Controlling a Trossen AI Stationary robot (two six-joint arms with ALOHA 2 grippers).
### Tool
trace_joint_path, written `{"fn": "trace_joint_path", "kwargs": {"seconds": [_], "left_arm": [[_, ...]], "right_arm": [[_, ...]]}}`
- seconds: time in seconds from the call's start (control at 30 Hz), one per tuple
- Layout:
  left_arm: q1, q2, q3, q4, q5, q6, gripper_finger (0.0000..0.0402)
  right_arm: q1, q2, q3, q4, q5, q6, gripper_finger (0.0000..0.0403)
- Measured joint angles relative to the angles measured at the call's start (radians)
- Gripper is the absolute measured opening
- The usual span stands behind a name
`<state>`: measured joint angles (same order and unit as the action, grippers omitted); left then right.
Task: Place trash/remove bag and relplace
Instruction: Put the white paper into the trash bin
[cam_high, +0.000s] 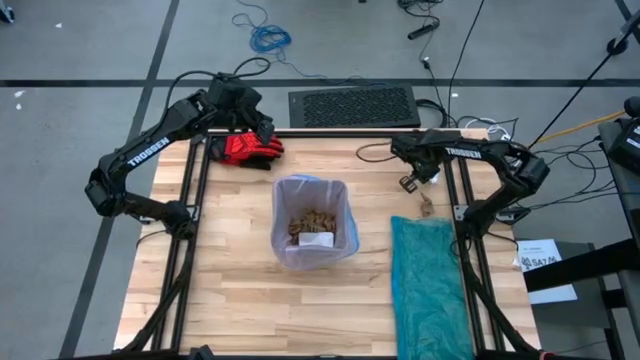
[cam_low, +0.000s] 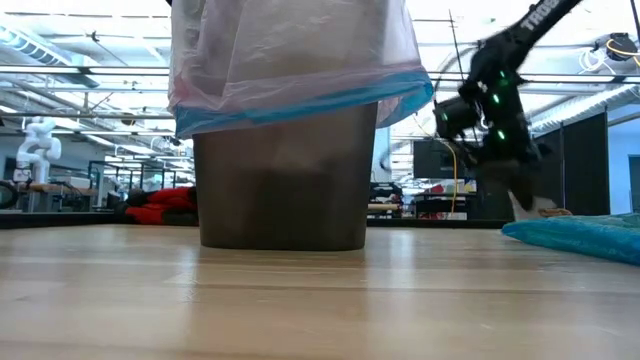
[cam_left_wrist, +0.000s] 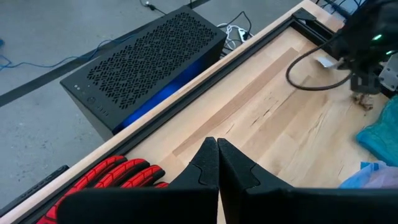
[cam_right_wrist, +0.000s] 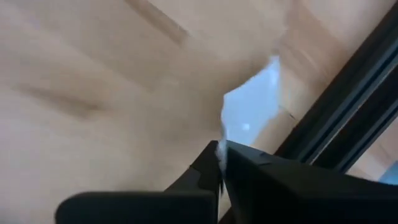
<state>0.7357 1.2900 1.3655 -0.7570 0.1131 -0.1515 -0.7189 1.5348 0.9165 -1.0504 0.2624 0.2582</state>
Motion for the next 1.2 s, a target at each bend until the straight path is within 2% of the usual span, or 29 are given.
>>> {"fn": "trace_joint_path", "kwargs": {"seconds": [0.13,0.2,0.43,0.57,0.77,1.0,1.1,1.2], "left_arm": [[0.0,0.0,0.0,0.0,0.0,0.001,0.0001],[0.0,0.0,0.0,0.0,-0.002,0.0,0.0001],[0.002,0.0,0.0,0.0,-0.018,-0.024,0.0001],[0.007,0.0,0.0,0.0,-0.02,-0.026,0.0001],[0.017,0.0,0.0,0.012,-0.021,-0.027,0.0001],[0.017,0.0,0.0,0.016,0.0,0.004,0.0001],[0.017,0.0,0.0,0.016,0.001,0.01,0.0001],[0.017,0.0,0.0,0.016,0.002,0.034,0.0001]], "right_arm": [[0.065,-0.036,0.176,-0.057,-0.015,0.011,0.0001],[0.091,-0.052,0.292,-0.055,-0.079,0.006,0.0001],[0.164,-0.071,0.716,0.035,-0.49,-0.079,0.0],[0.208,-0.068,0.87,0.115,-0.677,-0.087,0.0],[0.32,-0.034,0.919,0.182,-0.815,-0.035,0.0],[0.458,0.051,0.919,0.189,-0.866,0.029,0.0001],[0.494,0.088,0.919,0.185,-0.862,0.069,0.0016],[0.517,0.121,0.919,0.186,-0.859,0.118,0.0049]]}}
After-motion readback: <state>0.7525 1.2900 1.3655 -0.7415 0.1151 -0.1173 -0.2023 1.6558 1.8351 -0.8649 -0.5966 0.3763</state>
